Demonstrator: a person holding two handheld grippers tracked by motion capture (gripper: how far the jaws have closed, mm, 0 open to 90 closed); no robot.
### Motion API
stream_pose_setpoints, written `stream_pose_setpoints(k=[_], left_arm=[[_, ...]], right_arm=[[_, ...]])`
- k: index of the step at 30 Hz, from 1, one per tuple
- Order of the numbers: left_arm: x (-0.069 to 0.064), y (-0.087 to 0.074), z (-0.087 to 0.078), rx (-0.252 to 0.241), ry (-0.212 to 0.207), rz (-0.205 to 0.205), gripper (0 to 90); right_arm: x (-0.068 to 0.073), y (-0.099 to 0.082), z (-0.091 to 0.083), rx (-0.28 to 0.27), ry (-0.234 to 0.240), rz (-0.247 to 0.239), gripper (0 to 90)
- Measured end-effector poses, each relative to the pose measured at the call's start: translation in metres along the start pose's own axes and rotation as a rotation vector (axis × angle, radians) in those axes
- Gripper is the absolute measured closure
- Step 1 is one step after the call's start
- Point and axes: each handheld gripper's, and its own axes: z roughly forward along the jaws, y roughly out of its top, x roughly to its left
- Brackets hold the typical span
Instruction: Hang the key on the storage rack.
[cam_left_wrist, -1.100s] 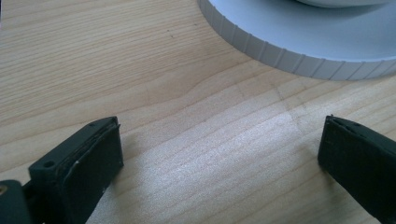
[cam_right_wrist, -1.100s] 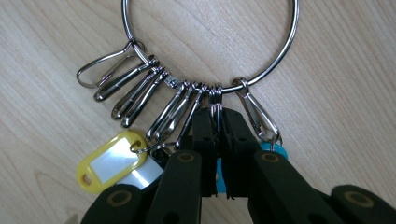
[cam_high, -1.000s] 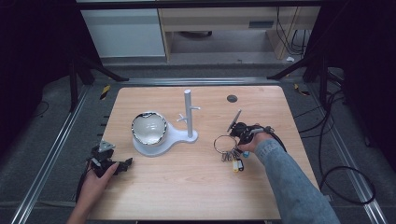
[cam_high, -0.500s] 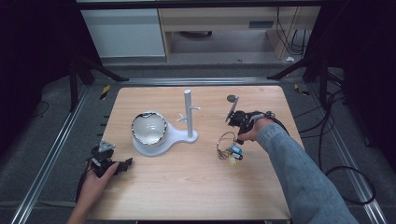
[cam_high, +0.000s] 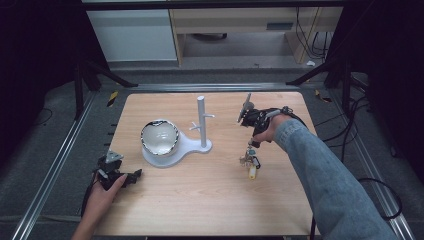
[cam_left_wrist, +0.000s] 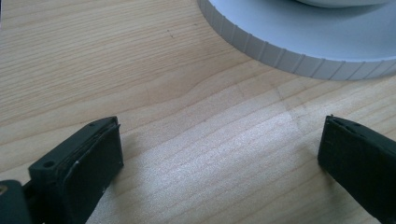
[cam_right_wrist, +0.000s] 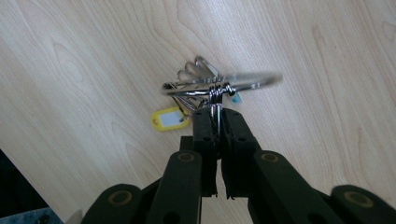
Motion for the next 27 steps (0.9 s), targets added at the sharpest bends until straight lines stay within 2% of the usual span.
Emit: stream_pose_setpoints(k=[17,27], left_arm=[[0.0,0.0,0.0,0.0,0.0,0.001,0.0],[0.0,0.0,0.0,0.001,0.0,0.001,0.0]], right_arm=[[0.001,-0.002,-0.029,0.002,-0.005,-0.018,85.2],[0.001,-0.003,-0.057,-0.017,-0.028,-0.026,85.1]])
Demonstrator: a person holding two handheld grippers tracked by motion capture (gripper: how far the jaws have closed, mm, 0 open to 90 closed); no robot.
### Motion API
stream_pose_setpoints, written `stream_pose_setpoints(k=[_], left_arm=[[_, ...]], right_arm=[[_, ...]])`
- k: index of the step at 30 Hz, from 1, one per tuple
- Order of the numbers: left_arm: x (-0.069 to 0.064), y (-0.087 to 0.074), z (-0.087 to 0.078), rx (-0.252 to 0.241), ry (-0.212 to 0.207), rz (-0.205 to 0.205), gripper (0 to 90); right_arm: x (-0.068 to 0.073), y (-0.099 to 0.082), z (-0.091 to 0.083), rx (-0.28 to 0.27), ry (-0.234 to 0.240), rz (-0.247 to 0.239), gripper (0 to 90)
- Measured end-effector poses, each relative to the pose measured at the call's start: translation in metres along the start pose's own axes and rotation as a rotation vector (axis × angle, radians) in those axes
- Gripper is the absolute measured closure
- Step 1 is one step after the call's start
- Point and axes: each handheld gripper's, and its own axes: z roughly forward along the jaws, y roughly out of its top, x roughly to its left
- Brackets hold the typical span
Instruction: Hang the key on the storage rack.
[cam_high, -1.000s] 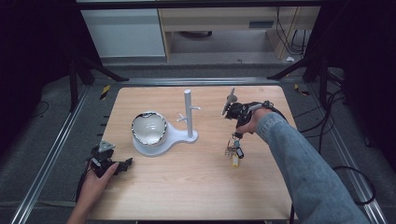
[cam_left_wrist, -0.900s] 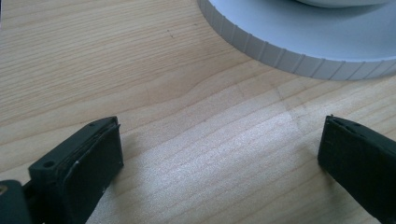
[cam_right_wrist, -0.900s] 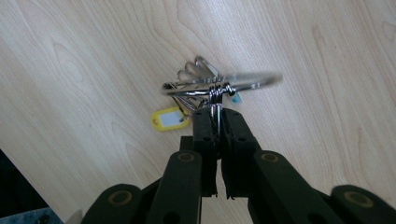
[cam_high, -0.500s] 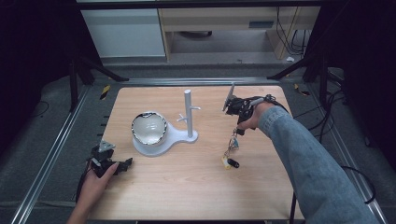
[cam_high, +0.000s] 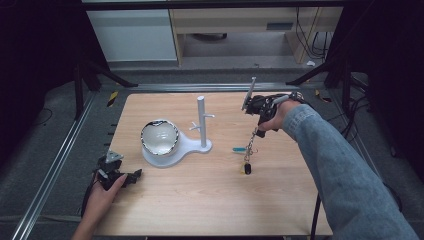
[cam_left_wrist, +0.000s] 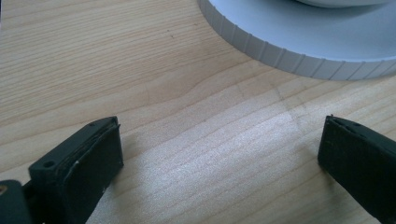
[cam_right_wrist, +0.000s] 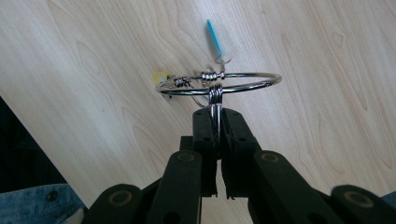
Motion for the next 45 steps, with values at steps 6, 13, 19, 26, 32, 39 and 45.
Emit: stream_pose_setpoints(k=[6,13,19,26,32,39,45], left_arm=[[0.0,0.0,0.0,0.001,0.001,0.001,0.0],[0.0,0.0,0.0,0.0,0.0,0.0,0.0],[0.0,0.0,0.0,-0.002,0.0,-0.002,0.0],[0.0,0.0,0.0,-0.003,0.0,-0.003,0.0],[0.0,0.0,0.0,-0.002,0.0,-0.002,0.0],[0.0,0.0,0.0,-0.003,0.0,-0.003,0.0],[0.0,0.0,0.0,-0.003,0.0,-0.003,0.0]], right_arm=[[0.0,0.002,-0.009,-0.003,-0.01,0.001,85.1],[0.0,0.007,-0.024,-0.014,-0.026,-0.006,85.1],[-0.001,0.012,-0.03,-0.024,-0.031,-0.018,85.1],[0.004,0.019,-0.033,-0.029,-0.034,-0.036,85.1],[0.007,0.025,-0.04,-0.029,-0.039,-0.047,85.1],[0.009,0.031,-0.047,-0.037,-0.047,-0.062,85.1],[0.011,0.035,-0.051,-0.027,-0.048,-0.072,85.0]])
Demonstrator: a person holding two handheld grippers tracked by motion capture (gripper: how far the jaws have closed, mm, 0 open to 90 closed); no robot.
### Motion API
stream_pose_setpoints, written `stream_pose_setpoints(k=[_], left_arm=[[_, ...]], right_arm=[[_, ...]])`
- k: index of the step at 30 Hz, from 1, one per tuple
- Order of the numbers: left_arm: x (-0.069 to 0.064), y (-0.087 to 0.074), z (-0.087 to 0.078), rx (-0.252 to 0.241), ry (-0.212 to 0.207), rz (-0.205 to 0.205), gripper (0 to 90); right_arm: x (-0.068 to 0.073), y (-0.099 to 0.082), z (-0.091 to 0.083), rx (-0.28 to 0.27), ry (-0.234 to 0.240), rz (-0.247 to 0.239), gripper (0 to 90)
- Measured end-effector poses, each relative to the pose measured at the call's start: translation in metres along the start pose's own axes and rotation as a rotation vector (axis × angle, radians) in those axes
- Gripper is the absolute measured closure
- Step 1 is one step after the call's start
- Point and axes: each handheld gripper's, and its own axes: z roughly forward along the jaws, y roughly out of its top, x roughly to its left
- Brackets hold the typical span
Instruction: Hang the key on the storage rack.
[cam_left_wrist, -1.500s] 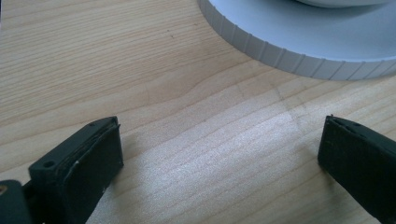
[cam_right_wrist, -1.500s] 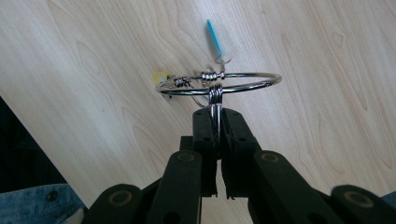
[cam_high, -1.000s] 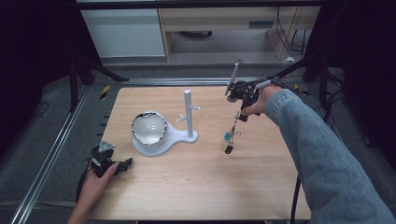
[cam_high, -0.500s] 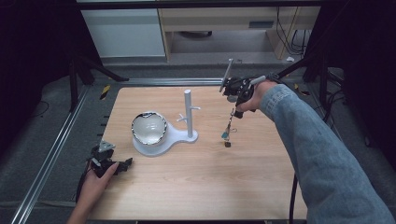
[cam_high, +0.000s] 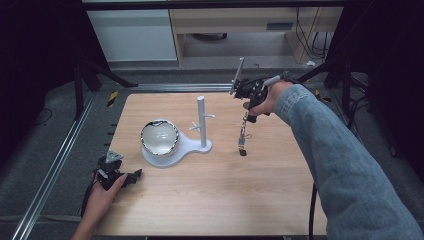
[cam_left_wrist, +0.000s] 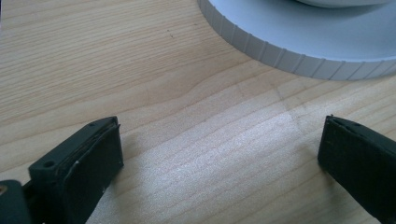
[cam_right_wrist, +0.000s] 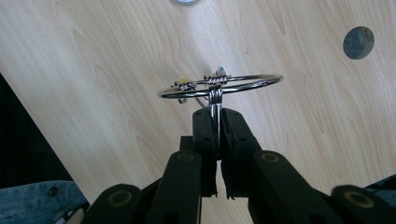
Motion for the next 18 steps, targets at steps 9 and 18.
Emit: stream_pose_setpoints(k=[9,18], left_arm=[[0.0,0.0,0.0,0.0,0.0,0.0,0.0],[0.0,0.0,0.0,0.003,0.001,0.003,0.0]], right_arm=[[0.003,0.008,-0.004,0.006,-0.002,-0.018,85.0],[0.005,0.016,0.0,0.005,-0.009,-0.033,85.1]])
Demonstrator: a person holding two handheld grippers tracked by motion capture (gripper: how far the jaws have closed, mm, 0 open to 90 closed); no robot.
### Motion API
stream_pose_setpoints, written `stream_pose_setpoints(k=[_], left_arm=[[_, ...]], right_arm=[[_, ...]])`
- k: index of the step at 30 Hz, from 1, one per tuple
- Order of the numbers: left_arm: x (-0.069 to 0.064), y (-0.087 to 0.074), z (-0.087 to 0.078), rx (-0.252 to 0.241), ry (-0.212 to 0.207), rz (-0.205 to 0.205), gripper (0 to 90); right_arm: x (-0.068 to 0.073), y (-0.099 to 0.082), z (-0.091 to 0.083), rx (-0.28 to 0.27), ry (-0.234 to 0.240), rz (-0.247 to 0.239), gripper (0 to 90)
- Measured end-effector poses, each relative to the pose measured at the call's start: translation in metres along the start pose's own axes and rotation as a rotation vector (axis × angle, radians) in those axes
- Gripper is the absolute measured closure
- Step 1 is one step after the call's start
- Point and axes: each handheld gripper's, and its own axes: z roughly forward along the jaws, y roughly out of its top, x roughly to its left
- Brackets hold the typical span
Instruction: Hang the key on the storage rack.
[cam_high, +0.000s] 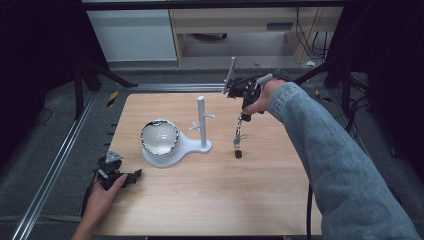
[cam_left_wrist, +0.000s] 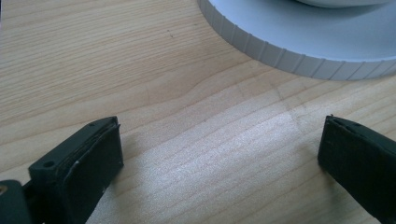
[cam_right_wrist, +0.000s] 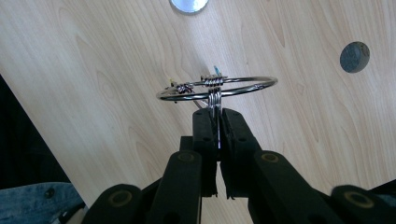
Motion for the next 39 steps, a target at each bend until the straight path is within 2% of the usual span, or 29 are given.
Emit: stream_pose_setpoints(k=[7,14,19,39], left_arm=[[0.0,0.0,0.0,0.0,0.0,0.0,0.0],[0.0,0.0,0.0,0.0,0.0,0.001,0.0],[0.0,0.0,0.0,0.0,0.0,0.0,0.0],[0.0,0.0,0.0,0.0,0.0,0.0,0.0]], right_arm=[[0.002,0.005,-0.004,0.001,0.0,-0.004,85.1],[0.005,0.015,-0.01,-0.006,-0.003,-0.028,85.1],[0.007,0.022,-0.01,-0.01,-0.011,-0.037,85.1],[0.016,0.046,-0.01,-0.019,0.008,-0.067,85.0]])
